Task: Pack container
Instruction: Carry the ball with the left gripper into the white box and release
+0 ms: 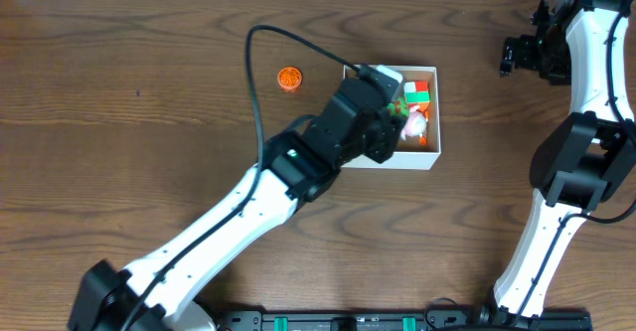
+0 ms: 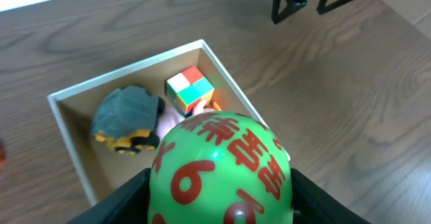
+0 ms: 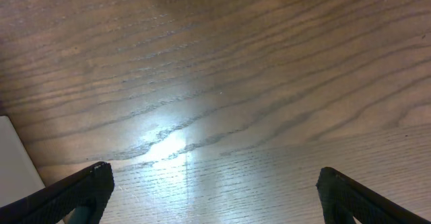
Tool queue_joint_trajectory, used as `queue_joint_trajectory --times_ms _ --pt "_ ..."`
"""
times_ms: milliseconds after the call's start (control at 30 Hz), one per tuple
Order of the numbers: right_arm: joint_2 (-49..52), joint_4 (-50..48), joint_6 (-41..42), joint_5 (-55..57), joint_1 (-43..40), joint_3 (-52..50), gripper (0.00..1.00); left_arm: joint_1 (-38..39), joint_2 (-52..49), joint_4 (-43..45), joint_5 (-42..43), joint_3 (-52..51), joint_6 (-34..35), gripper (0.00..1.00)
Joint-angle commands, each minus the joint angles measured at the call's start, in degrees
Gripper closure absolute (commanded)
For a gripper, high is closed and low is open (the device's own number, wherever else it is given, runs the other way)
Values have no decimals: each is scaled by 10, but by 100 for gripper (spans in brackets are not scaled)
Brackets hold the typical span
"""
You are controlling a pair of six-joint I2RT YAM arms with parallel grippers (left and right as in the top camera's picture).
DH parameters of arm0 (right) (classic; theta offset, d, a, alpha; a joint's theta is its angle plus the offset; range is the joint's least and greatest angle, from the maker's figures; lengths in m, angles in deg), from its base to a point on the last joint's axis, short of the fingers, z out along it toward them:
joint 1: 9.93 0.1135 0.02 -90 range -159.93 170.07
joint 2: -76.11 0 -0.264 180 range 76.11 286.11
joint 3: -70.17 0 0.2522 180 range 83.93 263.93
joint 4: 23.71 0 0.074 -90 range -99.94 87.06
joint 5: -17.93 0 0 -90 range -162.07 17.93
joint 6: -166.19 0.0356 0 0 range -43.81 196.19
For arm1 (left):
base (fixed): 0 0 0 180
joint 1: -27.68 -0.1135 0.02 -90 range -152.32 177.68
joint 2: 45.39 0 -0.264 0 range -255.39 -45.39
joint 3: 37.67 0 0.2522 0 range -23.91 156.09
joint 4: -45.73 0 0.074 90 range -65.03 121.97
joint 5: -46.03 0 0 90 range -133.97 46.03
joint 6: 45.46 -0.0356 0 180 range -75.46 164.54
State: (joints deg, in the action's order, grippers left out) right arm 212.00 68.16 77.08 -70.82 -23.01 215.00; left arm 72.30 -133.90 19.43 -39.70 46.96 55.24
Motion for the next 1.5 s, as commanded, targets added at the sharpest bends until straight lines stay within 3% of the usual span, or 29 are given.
queue_joint_trajectory --times_ms 0,300,1367,1400,1467 --pt "-7 -2 8 0 -4 -2 1 -1 -33 29 -4 5 17 41" --pt "-7 -2 8 0 -4 -2 1 -1 -99 136 -4 5 25 41" --pt "-7 -1 8 0 -4 -2 1 -1 -166 132 -4 5 44 41" --pt "-7 -1 8 0 -4 -2 1 -1 -168 131 -4 5 44 33" --pt "-7 -2 8 0 -4 -2 1 -1 -176 129 -4 5 44 31"
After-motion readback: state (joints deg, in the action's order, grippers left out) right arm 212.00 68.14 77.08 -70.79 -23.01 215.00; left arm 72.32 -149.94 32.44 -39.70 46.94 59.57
